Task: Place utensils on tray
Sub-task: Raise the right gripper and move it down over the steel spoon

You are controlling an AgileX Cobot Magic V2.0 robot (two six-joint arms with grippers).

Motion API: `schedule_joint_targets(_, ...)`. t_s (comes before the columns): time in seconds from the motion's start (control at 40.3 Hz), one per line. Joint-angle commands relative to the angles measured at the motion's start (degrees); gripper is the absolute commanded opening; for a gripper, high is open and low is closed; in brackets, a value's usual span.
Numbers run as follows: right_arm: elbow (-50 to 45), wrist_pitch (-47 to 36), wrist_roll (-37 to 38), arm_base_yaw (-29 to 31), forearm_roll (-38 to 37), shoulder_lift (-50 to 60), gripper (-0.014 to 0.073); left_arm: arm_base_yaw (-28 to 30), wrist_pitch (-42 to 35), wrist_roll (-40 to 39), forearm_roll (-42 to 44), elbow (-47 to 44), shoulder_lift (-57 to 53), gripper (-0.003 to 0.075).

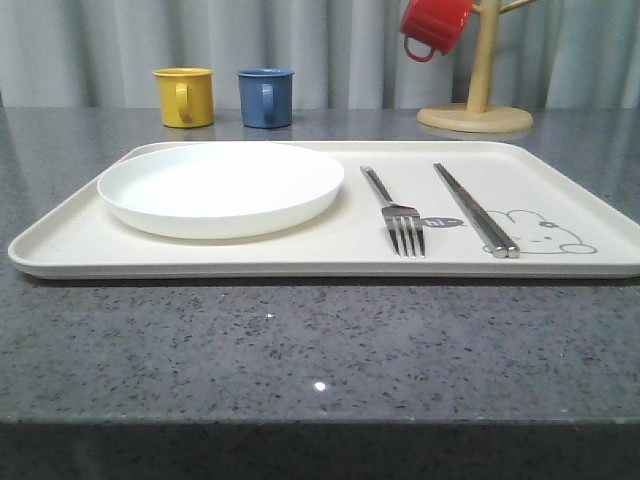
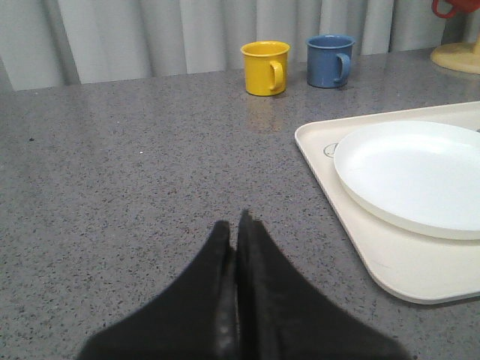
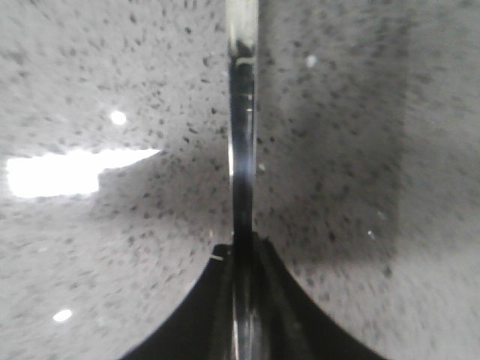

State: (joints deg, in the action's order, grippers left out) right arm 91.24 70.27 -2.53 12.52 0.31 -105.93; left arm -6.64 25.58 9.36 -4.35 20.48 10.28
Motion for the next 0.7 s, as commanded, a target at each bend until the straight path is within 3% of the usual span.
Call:
schedule_joint_targets(0.0,1.56,5.1,5.36,-0.8,-0.31,6.73,-0.0046,-0.04,-4.48,-0.72,-0.79,1.53,0.62,-0.0018)
schedule_joint_targets(0.298,1.56,6.26,10.39,-12.08,-0.31,13.49,-0.0046,-0.04,-4.48,-0.72,-0.79,1.53,0.62,-0.0018)
schedule_joint_targets(0.522,1.56,5.68,15.55,-22.27,-0.31,12.28,-0.0046,-0.04,-4.48,-0.72,-0.79,1.53,0.62,-0.0018)
schedule_joint_targets(0.671,1.51,5.55,17.92,-25.46,0.43,9.64,-0.0046,-0.04,-4.48,-0.72,-0.79,1.53,0.62,-0.0018)
